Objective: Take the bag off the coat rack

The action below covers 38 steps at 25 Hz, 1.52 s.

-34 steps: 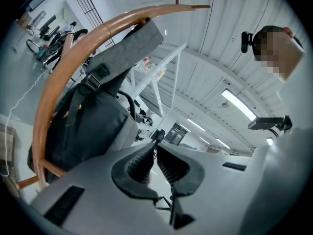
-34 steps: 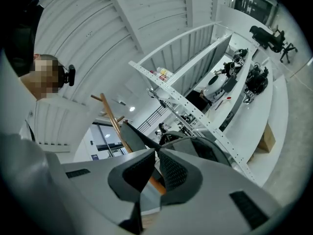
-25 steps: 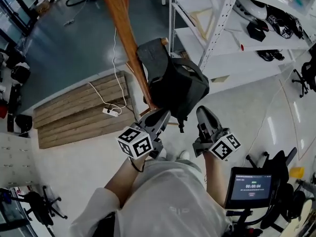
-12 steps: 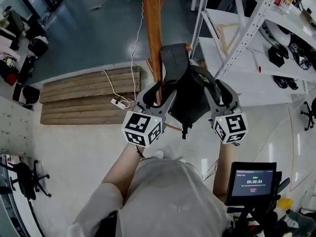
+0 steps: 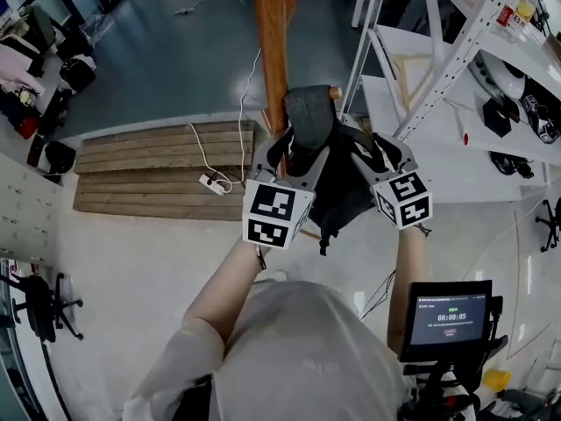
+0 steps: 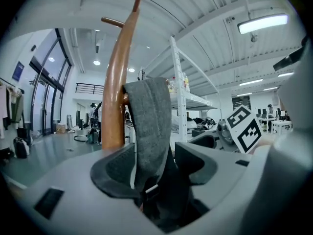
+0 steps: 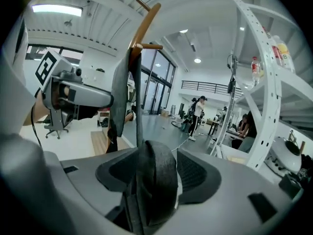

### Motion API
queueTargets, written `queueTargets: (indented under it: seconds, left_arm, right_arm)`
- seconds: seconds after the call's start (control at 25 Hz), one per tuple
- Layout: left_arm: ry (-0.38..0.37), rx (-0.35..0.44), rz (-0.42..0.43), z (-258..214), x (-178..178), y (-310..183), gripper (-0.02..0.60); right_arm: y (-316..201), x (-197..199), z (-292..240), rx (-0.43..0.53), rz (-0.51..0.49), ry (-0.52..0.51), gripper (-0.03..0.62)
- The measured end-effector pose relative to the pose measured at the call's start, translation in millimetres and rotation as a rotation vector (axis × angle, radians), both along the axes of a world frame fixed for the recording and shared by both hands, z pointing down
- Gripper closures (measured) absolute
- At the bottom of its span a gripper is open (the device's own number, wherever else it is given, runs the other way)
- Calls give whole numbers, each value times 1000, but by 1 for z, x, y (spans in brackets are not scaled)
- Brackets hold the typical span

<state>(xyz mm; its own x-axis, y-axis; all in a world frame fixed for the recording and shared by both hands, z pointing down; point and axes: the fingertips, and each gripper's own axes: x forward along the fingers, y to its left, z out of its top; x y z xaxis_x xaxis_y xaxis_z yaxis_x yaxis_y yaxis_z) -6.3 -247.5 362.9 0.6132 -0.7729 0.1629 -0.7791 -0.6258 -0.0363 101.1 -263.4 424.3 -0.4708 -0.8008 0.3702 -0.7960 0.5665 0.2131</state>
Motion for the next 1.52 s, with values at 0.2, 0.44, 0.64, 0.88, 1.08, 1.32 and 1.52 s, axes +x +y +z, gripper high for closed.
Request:
queueTargets:
  seconds: [0.2,0.44,0.64,0.88,1.08,1.32,1.52]
  left_arm:
    - [-43,-7,-34,8,10,-12,339]
    - [-66,-2,-82,10,8,-16,341]
    - [-38,-3,-96,6,8,-20,389]
    - [27,-35,-52,2,-2,-11,461]
    - [70,-62,-36,-3,-8,-5,488]
    - [80,-60,-28,-8,-9,-3,497]
    - [109,-55,-11,-19,-6,-4,499]
  right_arm:
    - [-29,24,22,-24,60,33,367]
    - [-32,18,27,-67,35,-9,372]
    - [-29,13,30,-59,61,-2,517]
    - [-26,11,21,0,124,-41,549]
    - [-26,10,8,7,164,-66,549]
    - [-29,24,-2,7,222,-71,549]
    - [-32,44,-15,20,278,-73,549]
